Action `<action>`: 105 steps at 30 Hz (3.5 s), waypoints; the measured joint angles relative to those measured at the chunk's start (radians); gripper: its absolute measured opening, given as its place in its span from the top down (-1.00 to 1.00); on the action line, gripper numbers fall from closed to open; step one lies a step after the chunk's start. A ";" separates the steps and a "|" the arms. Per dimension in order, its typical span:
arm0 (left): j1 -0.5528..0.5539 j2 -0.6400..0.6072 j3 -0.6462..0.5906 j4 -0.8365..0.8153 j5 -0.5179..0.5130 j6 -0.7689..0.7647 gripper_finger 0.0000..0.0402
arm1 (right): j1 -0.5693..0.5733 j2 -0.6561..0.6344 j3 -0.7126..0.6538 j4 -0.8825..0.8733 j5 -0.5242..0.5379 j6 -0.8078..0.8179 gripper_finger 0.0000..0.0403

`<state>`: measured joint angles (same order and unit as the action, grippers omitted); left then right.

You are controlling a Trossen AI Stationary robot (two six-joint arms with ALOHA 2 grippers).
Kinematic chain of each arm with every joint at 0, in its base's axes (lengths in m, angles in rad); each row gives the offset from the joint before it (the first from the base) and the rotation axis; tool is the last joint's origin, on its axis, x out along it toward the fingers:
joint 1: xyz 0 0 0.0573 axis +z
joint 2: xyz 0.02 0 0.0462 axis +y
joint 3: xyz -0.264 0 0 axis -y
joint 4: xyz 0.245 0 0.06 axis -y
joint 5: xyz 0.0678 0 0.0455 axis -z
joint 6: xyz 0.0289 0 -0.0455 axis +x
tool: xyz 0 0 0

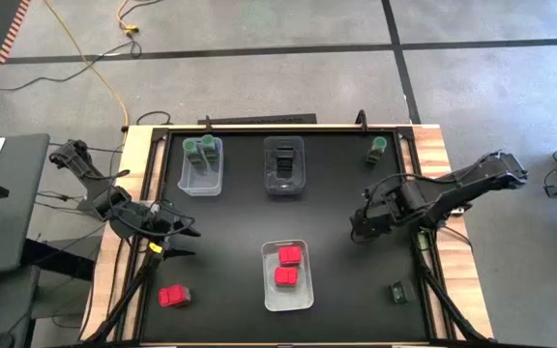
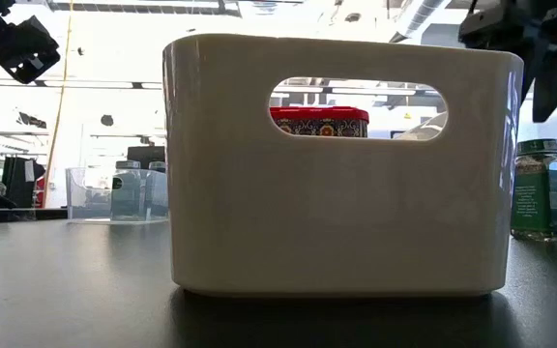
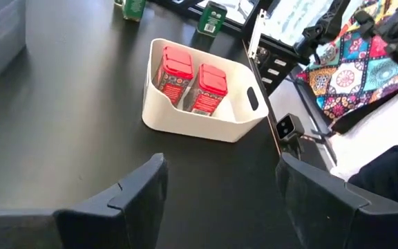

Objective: Sort spices by type
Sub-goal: Put the bottom green seasoning bottle into the transparent bin

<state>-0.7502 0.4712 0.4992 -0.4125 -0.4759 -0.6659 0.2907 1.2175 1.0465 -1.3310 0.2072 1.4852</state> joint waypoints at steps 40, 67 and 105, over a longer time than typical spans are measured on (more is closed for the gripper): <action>0.001 0.000 0.000 -0.046 -0.060 -0.012 -0.28 | -0.040 -0.007 -0.043 0.020 0.001 -0.046 -0.83; 0.001 0.000 0.000 -0.046 -0.073 -0.012 -0.28 | -0.055 -0.002 -0.220 0.220 -0.071 -0.009 -0.76; 0.001 -0.003 0.000 -0.046 -0.073 0.043 -0.28 | -0.175 -0.001 -0.044 0.239 -0.001 0.009 -0.08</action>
<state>-0.7494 0.4683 0.4995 -0.4584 -0.5488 -0.6229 0.1154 1.2163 1.0029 -1.0921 0.2062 1.4940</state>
